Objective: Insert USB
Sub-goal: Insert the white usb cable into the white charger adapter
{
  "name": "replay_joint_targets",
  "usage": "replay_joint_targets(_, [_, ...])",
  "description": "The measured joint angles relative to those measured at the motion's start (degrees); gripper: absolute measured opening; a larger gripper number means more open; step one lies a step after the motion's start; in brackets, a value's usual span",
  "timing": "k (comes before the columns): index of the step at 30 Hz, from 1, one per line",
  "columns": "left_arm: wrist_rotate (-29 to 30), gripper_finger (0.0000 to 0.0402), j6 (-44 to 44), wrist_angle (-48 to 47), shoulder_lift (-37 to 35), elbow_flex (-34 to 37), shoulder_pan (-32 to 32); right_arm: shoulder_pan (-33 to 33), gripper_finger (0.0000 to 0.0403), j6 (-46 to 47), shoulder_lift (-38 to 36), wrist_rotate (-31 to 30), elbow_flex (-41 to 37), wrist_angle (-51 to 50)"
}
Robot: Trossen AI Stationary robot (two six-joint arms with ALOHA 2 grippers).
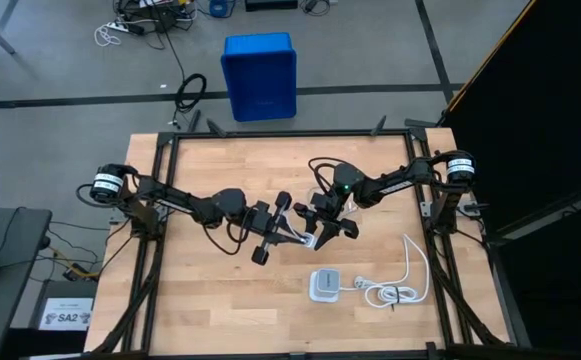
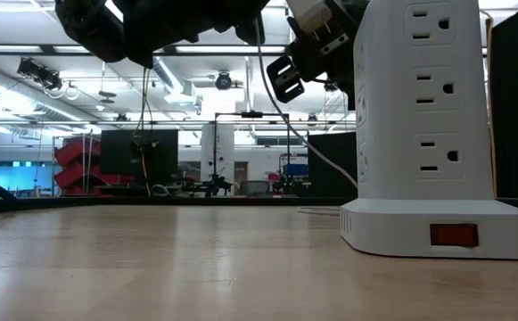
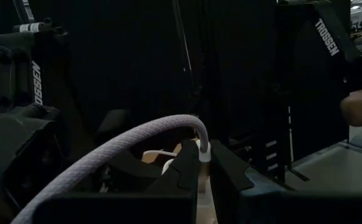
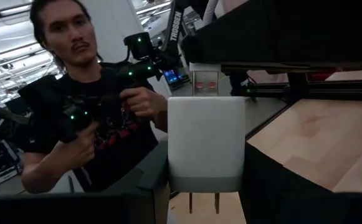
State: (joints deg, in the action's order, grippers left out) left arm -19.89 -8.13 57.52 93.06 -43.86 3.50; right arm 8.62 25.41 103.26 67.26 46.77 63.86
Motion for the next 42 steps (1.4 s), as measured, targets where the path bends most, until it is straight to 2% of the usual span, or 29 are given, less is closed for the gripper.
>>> replay_joint_targets(29, [1.63, 0.0000, -2.07, -2.38, 0.00, -0.02, -0.47, 0.04, 0.0110, 0.13, -0.02, -0.12, 0.04, 0.81])
replay_joint_targets(42, [-1.37, 0.0000, -0.32, -2.43, 0.04, -0.03, -1.92, 0.04, 0.0110, 0.48, -0.02, 0.27, 0.06, 0.81])
